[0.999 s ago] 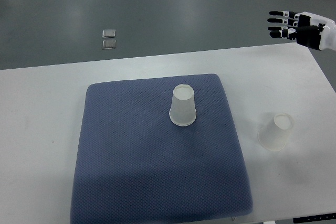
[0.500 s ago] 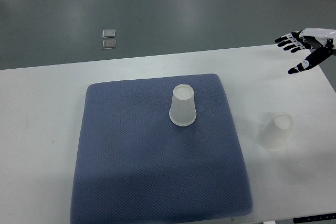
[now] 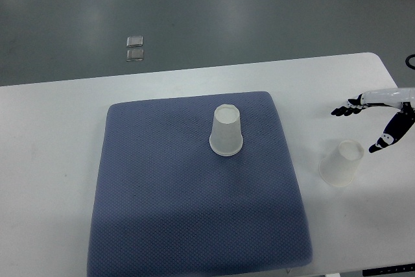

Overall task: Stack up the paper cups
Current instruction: 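Close the right hand fingers around the loose white paper cup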

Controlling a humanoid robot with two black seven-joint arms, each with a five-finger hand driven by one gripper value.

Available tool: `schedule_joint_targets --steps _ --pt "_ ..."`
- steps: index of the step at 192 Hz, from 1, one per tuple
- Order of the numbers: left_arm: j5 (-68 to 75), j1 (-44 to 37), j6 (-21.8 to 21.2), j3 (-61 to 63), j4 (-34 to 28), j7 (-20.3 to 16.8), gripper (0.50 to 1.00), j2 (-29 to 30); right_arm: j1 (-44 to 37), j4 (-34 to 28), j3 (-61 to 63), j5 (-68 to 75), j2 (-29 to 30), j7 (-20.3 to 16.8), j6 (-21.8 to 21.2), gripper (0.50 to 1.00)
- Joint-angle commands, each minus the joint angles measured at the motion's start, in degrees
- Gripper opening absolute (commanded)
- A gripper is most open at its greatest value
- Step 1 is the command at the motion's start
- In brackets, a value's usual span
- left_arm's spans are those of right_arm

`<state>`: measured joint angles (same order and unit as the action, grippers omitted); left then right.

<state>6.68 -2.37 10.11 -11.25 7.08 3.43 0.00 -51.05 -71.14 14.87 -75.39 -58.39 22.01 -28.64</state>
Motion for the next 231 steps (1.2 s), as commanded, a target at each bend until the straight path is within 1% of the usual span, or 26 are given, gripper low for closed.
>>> schedule_joint_targets --steps 1,43,64,102,131,180,209,231 --pt "0.0 0.0 0.0 0.0 0.04 0.0 1.0 0.0 0.95 -1.02 -2.21 -0.54 0.12 0.05 3.68 0.919" --pt "0.0 0.0 0.0 0.0 0.03 0.0 1.0 0.0 3.06 -1.11 -4.41 -3.53 0.56 0.14 9.39 0.919" --pt "0.0 0.0 0.0 0.0 -0.05 0.0 1.0 0.0 3.06 -1.02 -5.03 -3.8 0.74 0.05 11.32 0.919" --pt "0.0 0.0 0.0 0.0 0.04 0.0 1.0 0.0 4.21 -1.02 -5.03 -3.8 1.62 -0.56 12.91 0.919" --pt "0.0 0.0 0.0 0.0 -0.05 0.0 1.0 0.0 4.82 -0.93 -5.03 -3.79 3.2 -1.35 12.91 0.919" --pt "0.0 0.0 0.0 0.0 -0.05 0.0 1.0 0.0 5.52 -0.23 -5.03 -3.71 3.46 -2.23 14.4 0.913" --pt "0.0 0.0 0.0 0.0 -0.05 0.0 1.0 0.0 5.52 -0.14 -5.03 -3.71 4.34 -3.2 15.1 0.901" --pt "0.0 0.0 0.0 0.0 -0.05 0.0 1.0 0.0 6.05 -0.14 -5.03 -3.8 4.52 -3.38 15.46 0.866"
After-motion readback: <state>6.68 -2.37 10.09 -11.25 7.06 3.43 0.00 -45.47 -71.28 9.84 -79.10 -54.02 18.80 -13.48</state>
